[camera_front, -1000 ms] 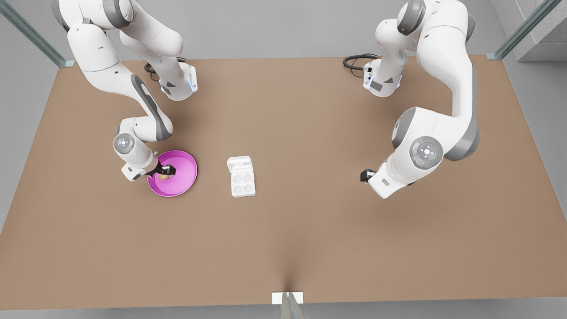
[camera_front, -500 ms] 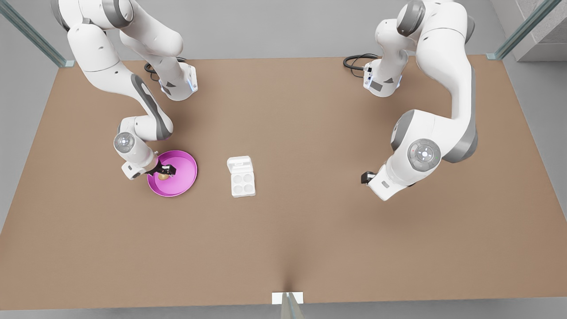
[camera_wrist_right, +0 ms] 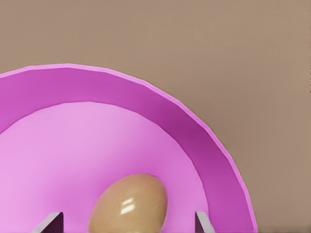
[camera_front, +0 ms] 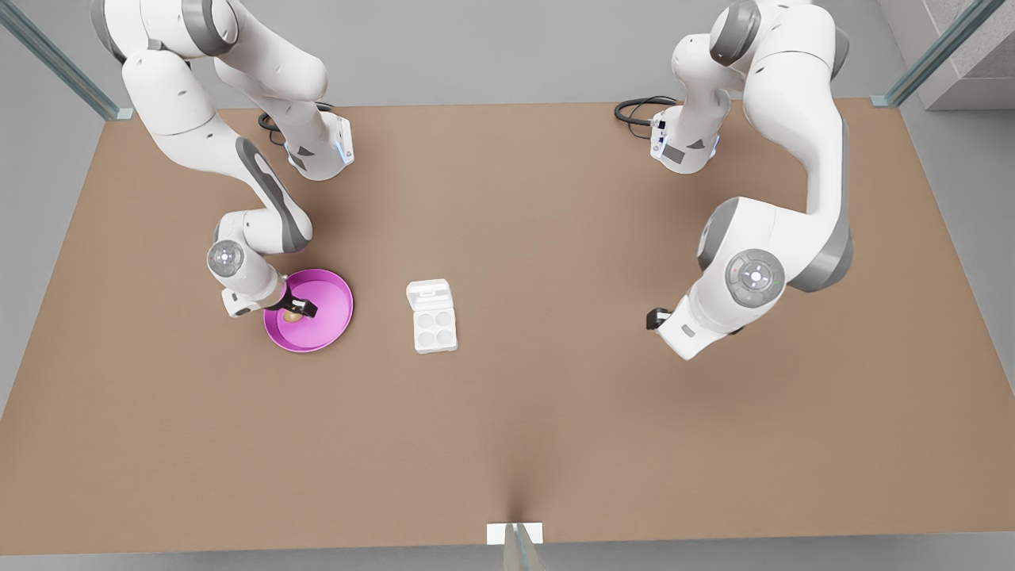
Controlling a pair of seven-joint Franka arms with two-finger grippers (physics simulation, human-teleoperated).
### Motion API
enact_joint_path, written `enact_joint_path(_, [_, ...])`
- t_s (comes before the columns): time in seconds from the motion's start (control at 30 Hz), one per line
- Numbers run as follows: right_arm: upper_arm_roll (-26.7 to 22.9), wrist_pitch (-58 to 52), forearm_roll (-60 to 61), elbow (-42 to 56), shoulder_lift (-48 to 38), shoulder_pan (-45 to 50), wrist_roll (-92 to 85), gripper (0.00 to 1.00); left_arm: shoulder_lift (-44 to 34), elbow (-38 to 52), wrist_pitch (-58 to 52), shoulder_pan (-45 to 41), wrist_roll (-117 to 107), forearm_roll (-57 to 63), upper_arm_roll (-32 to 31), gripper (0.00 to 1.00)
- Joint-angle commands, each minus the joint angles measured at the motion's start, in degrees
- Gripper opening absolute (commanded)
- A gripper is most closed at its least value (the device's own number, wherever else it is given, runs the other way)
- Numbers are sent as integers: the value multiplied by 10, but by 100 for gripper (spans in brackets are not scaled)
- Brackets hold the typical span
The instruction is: Pack egg into the box and close the box lid
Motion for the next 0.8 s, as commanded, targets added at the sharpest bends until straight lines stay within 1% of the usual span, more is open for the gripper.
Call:
enact_joint_path(0.0, [0,0,6,0,2,0,117,100,-1,0,0,-2,-5,0,-1,100])
enact_joint_path(0.03, [0,1,8,0,3,0,117,100,-1,-1,0,3,-5,0,-1,100])
enact_joint_path(0.07, [0,1,9,0,3,0,125,98,-1,0,0,-2,-6,0,-1,100])
enact_joint_path(0.1, [0,2,10,0,3,0,127,92,-2,0,-1,0,-6,0,-1,100])
enact_joint_path(0.23, [0,4,9,0,5,-6,127,91,-2,0,-1,-1,-6,0,-1,100])
enact_joint_path(0.27, [0,4,9,0,5,-7,127,88,-1,0,0,0,-6,0,-1,100])
enact_joint_path(0.3, [0,4,9,0,6,-6,127,80,-1,0,0,0,-6,0,0,100])
enact_joint_path(0.37, [0,4,9,0,5,-6,127,74,-1,-1,0,0,-6,0,0,100])
enact_joint_path(0.4, [0,4,9,0,5,-6,127,74,-1,-1,0,-1,-6,0,-1,100])
enact_joint_path(0.47, [0,4,9,0,4,-5,126,68,0,-1,0,-1,-6,1,-1,100])
enact_joint_path(0.53, [0,3,9,0,3,-2,125,57,-1,-1,0,-1,-6,1,0,100])
enact_joint_path(0.57, [0,3,9,0,3,-1,125,55,-1,-1,0,-1,-6,1,0,100])
enact_joint_path(0.73, [0,-1,9,0,-5,0,124,52,-1,-1,0,-1,-6,1,0,100])
enact_joint_path(0.77, [0,-23,8,0,-21,-2,123,52,0,-1,0,-1,-6,1,0,100])
